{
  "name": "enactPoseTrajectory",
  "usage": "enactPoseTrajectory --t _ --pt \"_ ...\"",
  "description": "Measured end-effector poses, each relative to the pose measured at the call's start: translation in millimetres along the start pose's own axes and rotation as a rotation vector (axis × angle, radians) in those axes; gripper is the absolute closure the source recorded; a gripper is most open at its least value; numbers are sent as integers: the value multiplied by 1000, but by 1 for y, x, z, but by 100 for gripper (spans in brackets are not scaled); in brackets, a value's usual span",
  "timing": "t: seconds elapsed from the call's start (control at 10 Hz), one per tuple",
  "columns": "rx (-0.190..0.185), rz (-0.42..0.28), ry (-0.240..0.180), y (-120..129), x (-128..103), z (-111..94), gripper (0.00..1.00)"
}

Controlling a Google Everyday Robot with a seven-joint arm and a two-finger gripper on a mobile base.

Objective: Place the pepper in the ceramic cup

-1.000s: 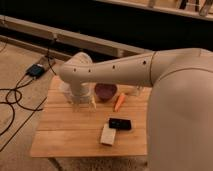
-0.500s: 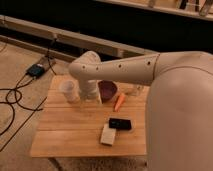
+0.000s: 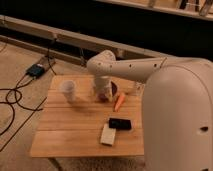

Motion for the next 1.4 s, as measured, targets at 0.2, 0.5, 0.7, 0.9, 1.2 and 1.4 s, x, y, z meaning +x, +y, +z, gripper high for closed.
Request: enactPoseTrajectory --t 0.2,0.5,0.7,0.9,1.2,1.4 --pt "12 49 -5 -26 -14 10 35" --pt "13 118 -4 -53 -22 17 35" --pt "15 150 -2 -66 -24 20 35" --pt "18 184 -4 -79 -27 21 35" --pt "29 234 -6 -100 -34 26 35" --pt "36 249 -4 -108 -39 31 35"
